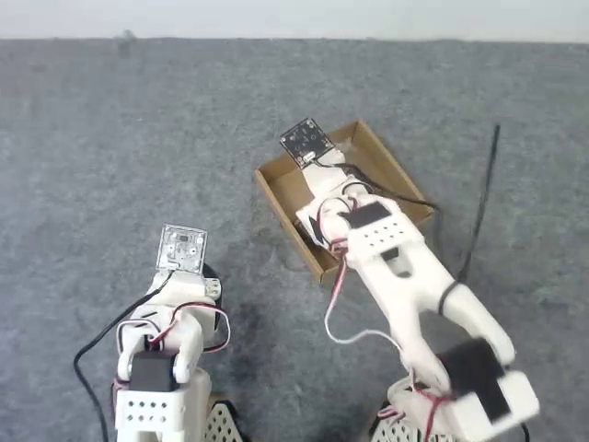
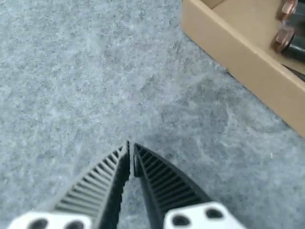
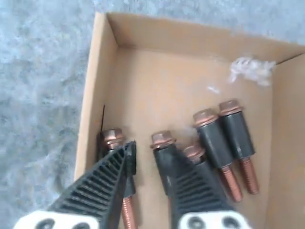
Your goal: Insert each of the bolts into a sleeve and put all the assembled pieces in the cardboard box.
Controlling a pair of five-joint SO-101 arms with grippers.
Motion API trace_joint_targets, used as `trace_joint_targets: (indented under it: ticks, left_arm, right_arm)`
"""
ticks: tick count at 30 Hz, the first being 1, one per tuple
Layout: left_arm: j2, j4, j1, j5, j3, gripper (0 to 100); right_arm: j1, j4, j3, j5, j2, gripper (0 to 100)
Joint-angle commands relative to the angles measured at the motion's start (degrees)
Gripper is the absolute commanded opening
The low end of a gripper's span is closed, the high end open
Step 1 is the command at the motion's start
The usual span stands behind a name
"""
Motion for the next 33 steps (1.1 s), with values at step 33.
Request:
trace_joint_targets:
  ticks: [33]
  left_arm:
    - [-1.23,0.09,-0.26,-0.26,-0.66,1]
  right_arm:
    - [23.69,25.27,52.57,-5.45,-95.16,0.6]
